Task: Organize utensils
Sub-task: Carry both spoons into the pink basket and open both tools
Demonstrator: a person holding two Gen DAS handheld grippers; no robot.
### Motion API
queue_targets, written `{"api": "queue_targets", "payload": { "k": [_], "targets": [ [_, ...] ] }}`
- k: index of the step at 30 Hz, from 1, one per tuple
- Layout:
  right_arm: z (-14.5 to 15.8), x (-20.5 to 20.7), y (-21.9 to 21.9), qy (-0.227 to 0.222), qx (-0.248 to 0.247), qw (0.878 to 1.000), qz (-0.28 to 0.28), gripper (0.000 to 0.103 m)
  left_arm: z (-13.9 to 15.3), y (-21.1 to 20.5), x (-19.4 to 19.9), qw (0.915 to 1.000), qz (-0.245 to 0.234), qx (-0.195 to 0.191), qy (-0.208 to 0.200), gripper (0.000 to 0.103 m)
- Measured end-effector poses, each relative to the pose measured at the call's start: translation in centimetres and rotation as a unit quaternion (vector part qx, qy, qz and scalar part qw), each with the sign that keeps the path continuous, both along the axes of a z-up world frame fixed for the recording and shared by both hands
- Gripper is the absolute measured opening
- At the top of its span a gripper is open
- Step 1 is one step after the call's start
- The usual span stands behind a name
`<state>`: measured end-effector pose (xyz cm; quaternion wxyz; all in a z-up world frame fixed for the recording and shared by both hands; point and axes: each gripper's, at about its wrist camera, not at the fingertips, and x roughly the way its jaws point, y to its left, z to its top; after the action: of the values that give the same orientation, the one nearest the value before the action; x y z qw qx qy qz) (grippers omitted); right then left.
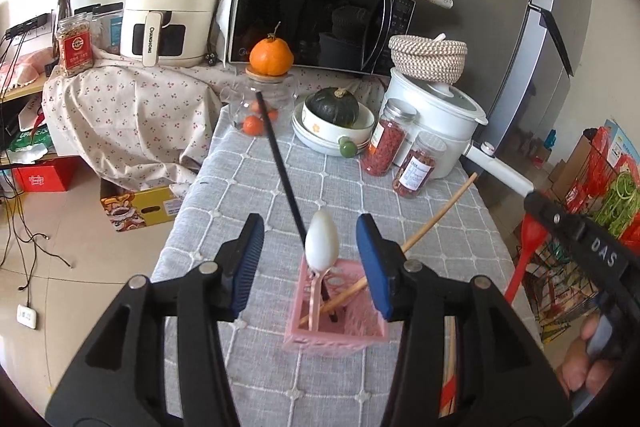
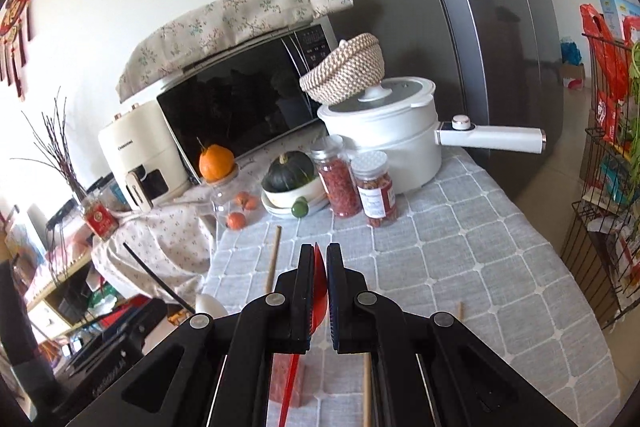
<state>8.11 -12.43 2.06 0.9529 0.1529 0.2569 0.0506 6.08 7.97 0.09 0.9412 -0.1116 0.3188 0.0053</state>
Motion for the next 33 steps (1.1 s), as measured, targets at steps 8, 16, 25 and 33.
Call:
{"api": "queue_targets", "payload": {
  "k": [8,16,25,33],
  "targets": [
    [1.7,-0.5,2.5,-0.080,-0.007,0.996,-0.047,0.006,-1.1,2.0,-1.6,0.9968,-0.011,0.061,0.050,0.054],
    [2.1,-0.5,4.2,-0.144,-0.024,0.982,-0.119,0.006,-3.7,3.3,-1.2,0.9910,-0.026,0.051,0.121,0.055],
    [-0.1,1.2,5.1,-0.133,-0.036,0.979,-0.151,0.007,-4.0,2.7,-1.2,0.9887,-0.039,0.052,0.135,0.055],
    [-1.2,1.4,6.9,-0.116,-0.041,0.987,-0.101,0.008,-4.2,3.0,-1.0,0.9883,-0.037,0.043,0.141,0.055]
  ]
}}
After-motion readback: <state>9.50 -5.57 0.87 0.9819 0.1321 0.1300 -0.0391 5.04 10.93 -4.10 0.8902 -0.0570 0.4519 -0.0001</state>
